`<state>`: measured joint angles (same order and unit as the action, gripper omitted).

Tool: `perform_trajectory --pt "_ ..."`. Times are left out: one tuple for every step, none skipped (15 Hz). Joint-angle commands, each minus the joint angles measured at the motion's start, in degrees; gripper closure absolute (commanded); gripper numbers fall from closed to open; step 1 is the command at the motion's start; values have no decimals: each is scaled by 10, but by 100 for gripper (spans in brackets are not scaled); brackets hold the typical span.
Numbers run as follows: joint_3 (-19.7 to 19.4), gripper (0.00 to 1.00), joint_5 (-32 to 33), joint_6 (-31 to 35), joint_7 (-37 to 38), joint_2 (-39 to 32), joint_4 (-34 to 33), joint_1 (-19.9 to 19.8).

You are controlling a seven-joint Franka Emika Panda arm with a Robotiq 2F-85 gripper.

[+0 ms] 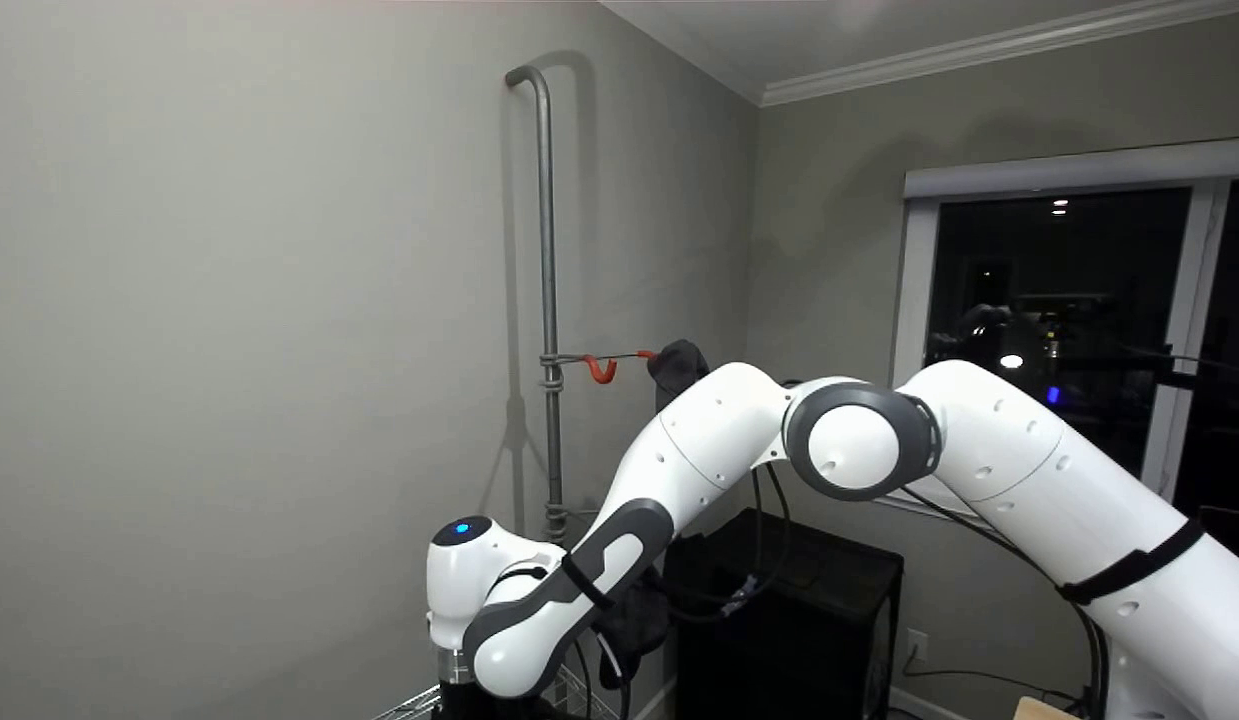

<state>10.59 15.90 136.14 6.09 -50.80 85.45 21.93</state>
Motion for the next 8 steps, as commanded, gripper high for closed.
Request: perform_trajectory --pt "-2 64 -24 -4 -31 -3 -5 -2" --pt "-2 72 -24 -5 -31 -3 -5 -2" --pt "-2 77 -24 -5 -32 -2 -5 -3" --pt "-2 84 -24 -5 -32 -1 -4 -3" --pt "-2 90 -24 -6 -32 0 -4 -3" --pt "-2 94 -24 -6 -32 1 -4 -3" --pt "-2 97 -24 -6 -32 2 -4 -3" --pt "-3 98 -23 -5 -31 5 -4 -3"
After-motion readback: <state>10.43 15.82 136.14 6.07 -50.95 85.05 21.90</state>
